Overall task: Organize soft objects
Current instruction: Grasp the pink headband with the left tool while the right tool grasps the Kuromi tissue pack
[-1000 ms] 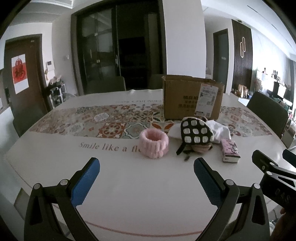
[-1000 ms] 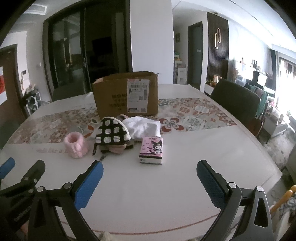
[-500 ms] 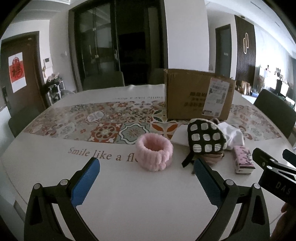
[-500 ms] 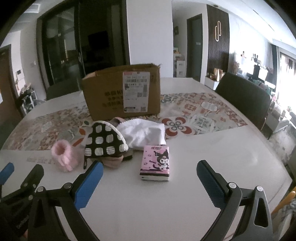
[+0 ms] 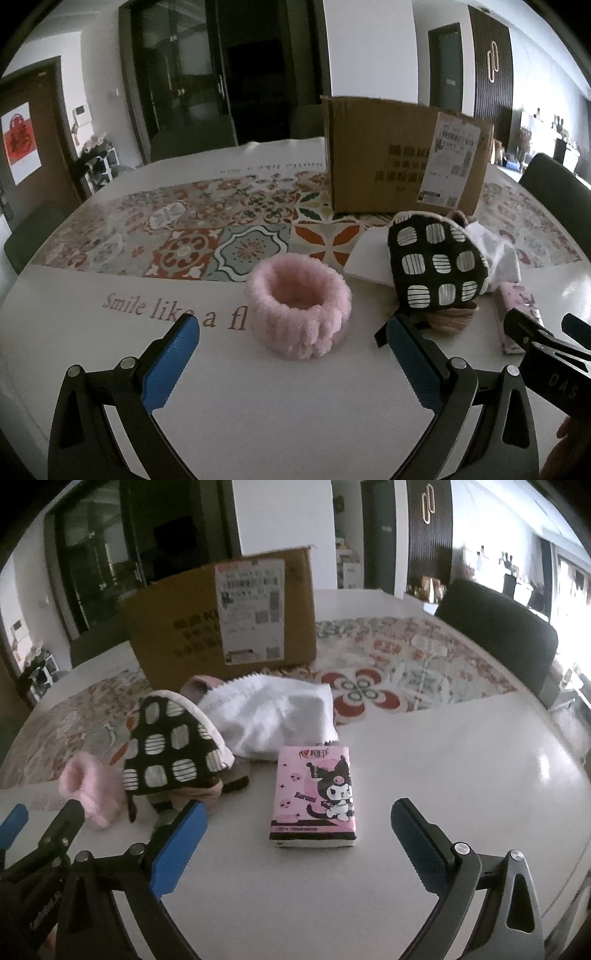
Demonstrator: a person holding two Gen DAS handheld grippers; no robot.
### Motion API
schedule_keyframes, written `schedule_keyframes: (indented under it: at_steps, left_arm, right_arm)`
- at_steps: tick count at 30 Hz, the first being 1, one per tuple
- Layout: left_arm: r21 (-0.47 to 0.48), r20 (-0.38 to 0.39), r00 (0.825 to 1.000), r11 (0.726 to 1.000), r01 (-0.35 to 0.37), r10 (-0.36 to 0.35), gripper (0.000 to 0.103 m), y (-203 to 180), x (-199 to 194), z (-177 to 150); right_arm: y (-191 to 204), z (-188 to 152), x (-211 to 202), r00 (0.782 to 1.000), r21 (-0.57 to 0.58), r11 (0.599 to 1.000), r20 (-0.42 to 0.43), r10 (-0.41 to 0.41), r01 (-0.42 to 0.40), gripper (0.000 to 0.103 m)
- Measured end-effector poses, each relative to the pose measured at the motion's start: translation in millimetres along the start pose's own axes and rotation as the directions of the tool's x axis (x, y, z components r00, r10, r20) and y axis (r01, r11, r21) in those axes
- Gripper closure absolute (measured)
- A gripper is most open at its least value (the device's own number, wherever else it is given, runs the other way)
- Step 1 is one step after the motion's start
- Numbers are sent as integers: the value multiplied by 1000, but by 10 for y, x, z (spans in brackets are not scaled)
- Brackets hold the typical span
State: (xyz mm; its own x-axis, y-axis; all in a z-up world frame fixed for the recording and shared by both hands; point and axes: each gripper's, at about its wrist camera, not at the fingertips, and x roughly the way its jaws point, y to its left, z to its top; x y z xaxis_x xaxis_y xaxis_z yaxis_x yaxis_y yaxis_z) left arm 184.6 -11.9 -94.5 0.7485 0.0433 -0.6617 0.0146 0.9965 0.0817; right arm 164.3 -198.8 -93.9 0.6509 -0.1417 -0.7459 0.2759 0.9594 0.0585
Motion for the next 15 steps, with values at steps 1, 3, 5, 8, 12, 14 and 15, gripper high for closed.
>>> schedule_keyframes:
  at_steps: [1, 3, 5, 8, 12, 14, 15]
  left_arm:
    - [5, -5, 1000, 1000, 1, -1, 0, -8, 34, 8]
    - [16, -22, 1000, 1000, 1, -1, 0, -36, 145, 28]
    - [12, -44, 999, 1000, 14, -14, 0, -39, 221, 56]
    - [-5, -57, 998, 999, 34, -34, 0, -33, 317, 85]
    - [-13, -63, 997, 999, 37, -38, 5, -45, 428, 124]
    - [-27, -75, 996, 999, 44, -46, 9, -32, 477, 126]
    - [-33, -79, 996, 998, 46, -49, 10, -26, 489, 123]
  right_arm:
    - [-7, 2, 41, 1000, 4, 1000, -9, -3, 3, 5]
    - [-20, 7, 134, 1000, 14, 1000, -31, -4, 4, 7]
    - [-26, 11, 207, 999, 22, 1000, -52, -7, 8, 8]
    - [-22, 10, 286, 997, 34, 999, -75, -8, 11, 12]
    - [-1, 39, 385, 995, 40, 999, -99, -7, 11, 17]
    - [11, 45, 418, 994, 41, 999, -109, -7, 12, 21]
    - [13, 49, 433, 994, 44, 999, -113, -5, 10, 23]
